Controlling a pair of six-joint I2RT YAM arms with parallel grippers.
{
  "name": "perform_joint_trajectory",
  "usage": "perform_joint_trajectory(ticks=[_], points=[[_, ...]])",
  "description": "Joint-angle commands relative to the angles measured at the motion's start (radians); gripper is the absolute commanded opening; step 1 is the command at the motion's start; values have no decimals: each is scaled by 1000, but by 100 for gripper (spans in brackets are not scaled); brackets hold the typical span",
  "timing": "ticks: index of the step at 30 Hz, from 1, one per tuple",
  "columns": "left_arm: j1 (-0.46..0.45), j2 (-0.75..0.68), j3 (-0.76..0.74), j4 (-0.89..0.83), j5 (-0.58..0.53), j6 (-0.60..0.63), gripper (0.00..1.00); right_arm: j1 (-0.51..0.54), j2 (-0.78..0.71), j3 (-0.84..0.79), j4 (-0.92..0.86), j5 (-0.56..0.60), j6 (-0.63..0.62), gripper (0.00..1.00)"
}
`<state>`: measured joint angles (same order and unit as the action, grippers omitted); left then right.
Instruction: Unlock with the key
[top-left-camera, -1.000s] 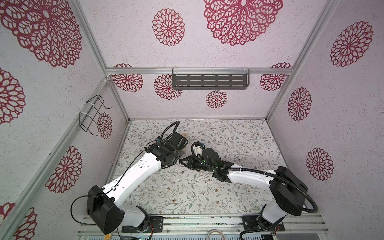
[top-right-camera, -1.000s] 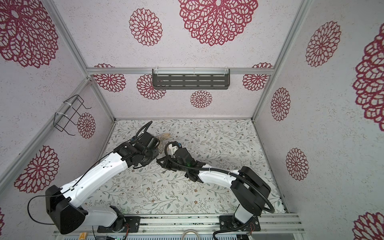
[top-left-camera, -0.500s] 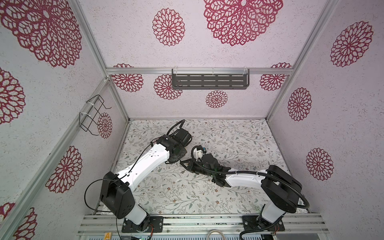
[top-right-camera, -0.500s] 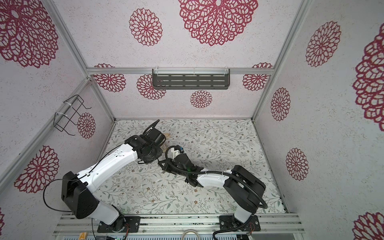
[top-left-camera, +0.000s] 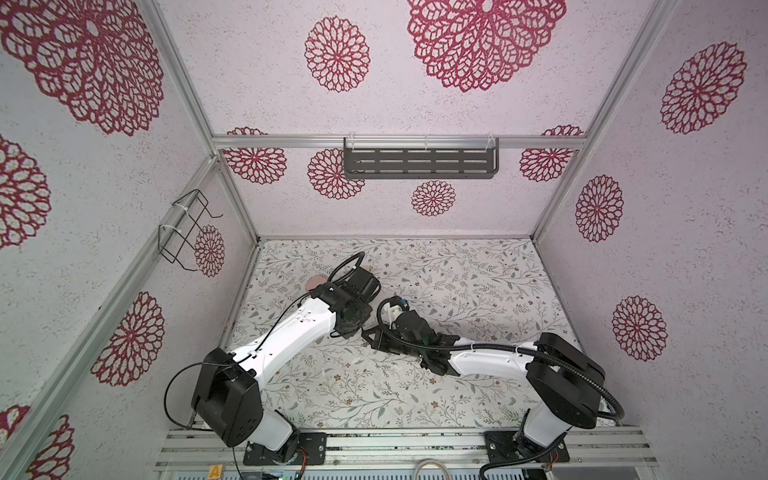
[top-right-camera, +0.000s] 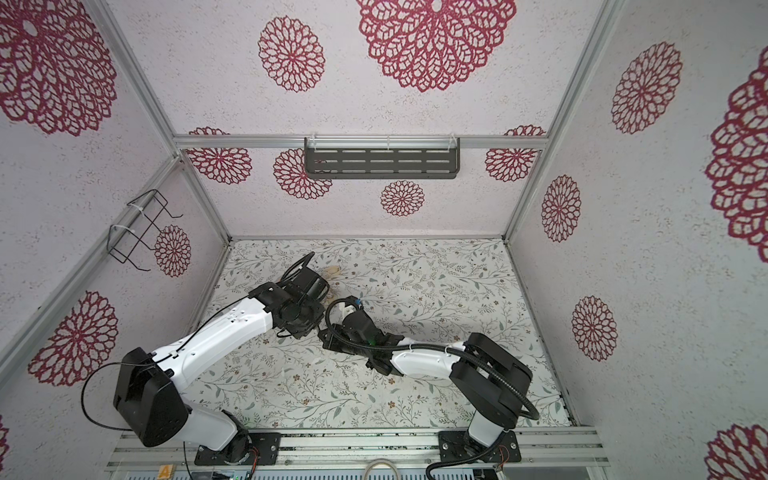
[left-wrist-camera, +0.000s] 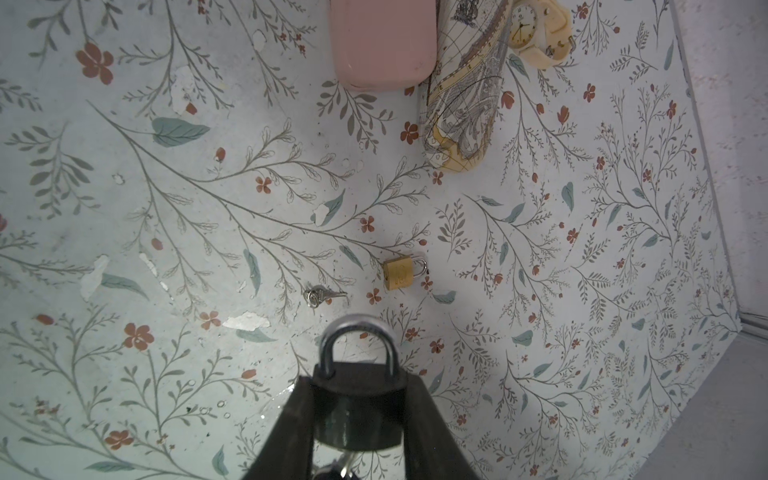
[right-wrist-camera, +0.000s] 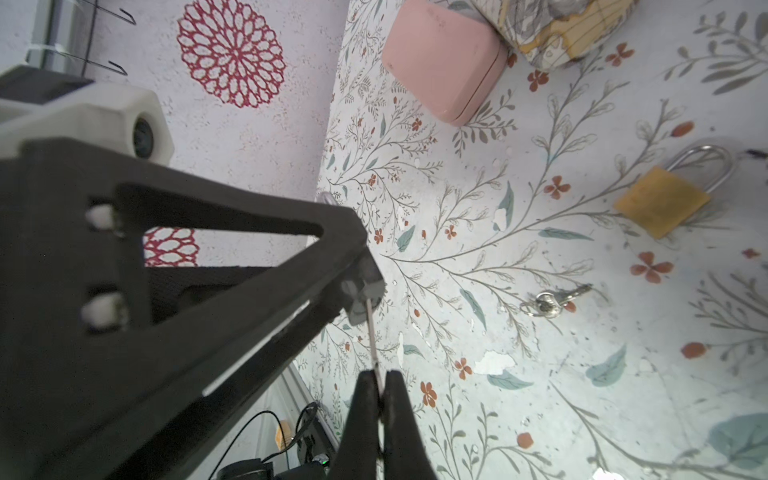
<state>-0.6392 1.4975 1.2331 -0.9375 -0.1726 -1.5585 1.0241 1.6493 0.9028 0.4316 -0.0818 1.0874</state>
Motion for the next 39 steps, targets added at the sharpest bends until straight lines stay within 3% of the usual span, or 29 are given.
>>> perform_joint_trajectory(ticks=[1,5,13,21,31,36,39], points=[[-73,-51,-33,6,237,-83,0,-18,-48,79,137,109,-49,0],[-74,-89,-89,105,268,-124,0,-28,-16,87,196,33,-41,0],[-68,-84,-51,-75,40,53,0,-53,-103,37,109,-58,-56,0],[-54,-76,-11,-124,-84,188,0,-123,-146,31,57,-220,-63,0],[-13,-79,-22,-87,-97,229,0,-149,-134,41,51,-295,-42,0],[24,-98,-31,-52,-83,155,0,-124,-112,34,71,-294,-15,0],[82,-127,-85,20,-11,101,0,-107,-109,28,67,-274,-3,0]])
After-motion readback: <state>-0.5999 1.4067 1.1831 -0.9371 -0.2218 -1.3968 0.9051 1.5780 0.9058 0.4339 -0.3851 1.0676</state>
